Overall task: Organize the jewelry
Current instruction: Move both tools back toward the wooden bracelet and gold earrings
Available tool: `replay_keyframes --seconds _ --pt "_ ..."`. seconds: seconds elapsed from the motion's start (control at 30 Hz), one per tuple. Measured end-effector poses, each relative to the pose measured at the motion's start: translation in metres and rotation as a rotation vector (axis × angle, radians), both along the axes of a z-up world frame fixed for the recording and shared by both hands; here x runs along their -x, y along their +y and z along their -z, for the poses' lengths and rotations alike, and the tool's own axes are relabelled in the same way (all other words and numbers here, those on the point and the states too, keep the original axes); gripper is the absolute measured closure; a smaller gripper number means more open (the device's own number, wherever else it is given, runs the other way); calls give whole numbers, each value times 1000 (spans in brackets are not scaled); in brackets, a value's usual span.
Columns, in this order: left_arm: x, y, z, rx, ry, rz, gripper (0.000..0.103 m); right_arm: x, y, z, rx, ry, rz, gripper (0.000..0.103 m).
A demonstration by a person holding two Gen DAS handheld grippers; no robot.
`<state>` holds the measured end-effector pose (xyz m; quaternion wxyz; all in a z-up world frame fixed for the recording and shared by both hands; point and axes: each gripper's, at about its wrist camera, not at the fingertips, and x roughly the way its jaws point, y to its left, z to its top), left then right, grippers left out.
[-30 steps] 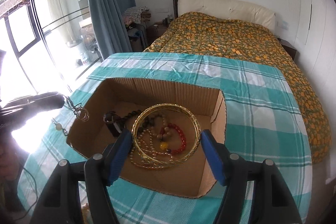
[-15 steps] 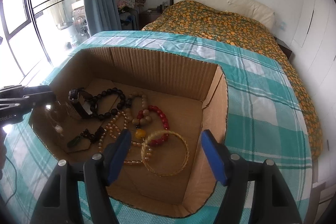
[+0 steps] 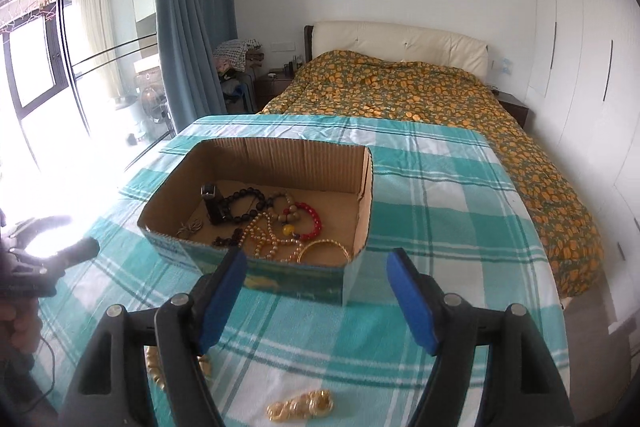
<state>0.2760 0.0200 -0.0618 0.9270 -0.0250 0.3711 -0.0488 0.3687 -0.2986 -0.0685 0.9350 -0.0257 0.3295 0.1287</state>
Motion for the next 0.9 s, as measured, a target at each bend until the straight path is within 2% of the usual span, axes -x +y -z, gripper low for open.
replay_keyframes --seconds 0.23,0.4,0.6,0.9 --pt "70 -2 52 38 80 -63 5 89 -12 50 -7 41 78 29" --pt "88 -17 82 34 141 -56 6 125 -8 88 19 111 94 29" --pt "96 -26 79 3 125 -46 6 148 -8 103 -9 118 105 29" --pt "97 -26 75 -39 107 -65 5 152 -2 107 -7 118 93 29"
